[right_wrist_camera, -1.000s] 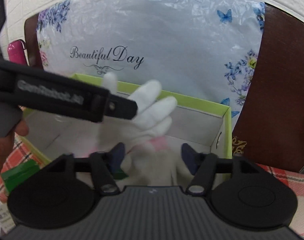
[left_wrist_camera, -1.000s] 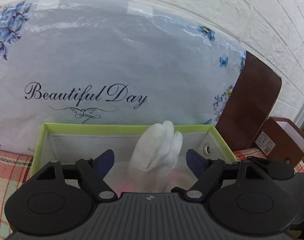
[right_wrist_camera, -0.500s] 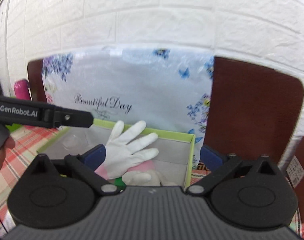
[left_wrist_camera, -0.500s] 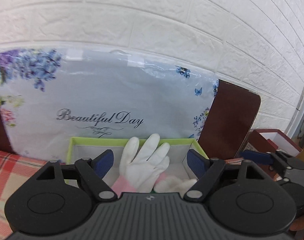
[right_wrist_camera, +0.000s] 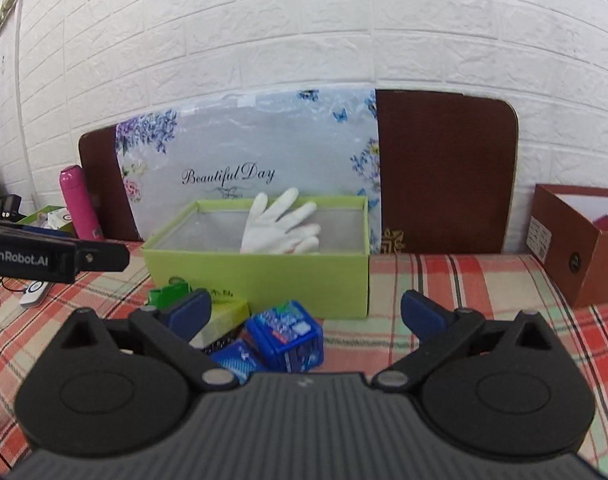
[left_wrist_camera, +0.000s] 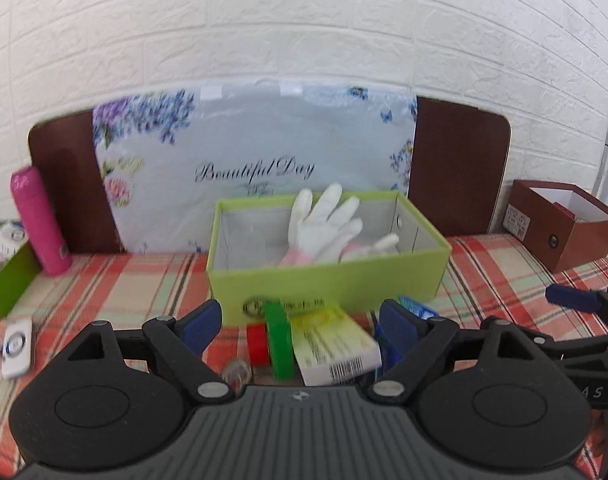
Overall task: Organize objects
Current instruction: 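Grasp the white medicine box with the left gripper while the right gripper grasps the tan box, then place the white box and tan box into the lime-green box with both grippers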
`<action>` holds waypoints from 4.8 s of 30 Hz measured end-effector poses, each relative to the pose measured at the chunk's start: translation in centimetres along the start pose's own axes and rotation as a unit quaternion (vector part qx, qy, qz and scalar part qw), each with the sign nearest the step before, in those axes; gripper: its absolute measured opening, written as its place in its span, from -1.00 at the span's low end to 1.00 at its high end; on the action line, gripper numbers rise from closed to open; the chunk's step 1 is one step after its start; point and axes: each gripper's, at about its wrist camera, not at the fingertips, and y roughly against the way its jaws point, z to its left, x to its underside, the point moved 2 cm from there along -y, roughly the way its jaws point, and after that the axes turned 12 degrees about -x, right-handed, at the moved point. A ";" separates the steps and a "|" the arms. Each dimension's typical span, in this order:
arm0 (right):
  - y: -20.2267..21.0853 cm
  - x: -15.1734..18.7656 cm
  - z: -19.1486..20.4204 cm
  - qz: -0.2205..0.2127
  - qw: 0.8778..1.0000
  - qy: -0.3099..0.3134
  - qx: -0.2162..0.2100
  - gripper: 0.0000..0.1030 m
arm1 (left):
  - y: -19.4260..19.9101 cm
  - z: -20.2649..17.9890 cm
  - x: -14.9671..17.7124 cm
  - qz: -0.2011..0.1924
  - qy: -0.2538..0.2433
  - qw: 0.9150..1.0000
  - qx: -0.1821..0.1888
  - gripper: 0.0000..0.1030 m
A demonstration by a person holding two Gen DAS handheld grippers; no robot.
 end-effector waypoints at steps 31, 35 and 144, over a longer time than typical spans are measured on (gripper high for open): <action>-4.5 10.1 6.1 0.123 0.992 -0.026 -0.022 0.12 | -3.0 6.2 10.6 0.135 0.074 0.987 -0.046 0.73; -2.1 10.5 5.0 0.123 0.992 -0.006 -0.003 -0.35 | -5.0 4.5 10.3 0.138 0.061 0.988 -0.029 0.74; -8.2 -7.6 -2.6 -0.044 0.996 0.068 0.036 1.00 | -9.4 -1.4 -9.0 -0.005 0.020 1.000 0.007 0.79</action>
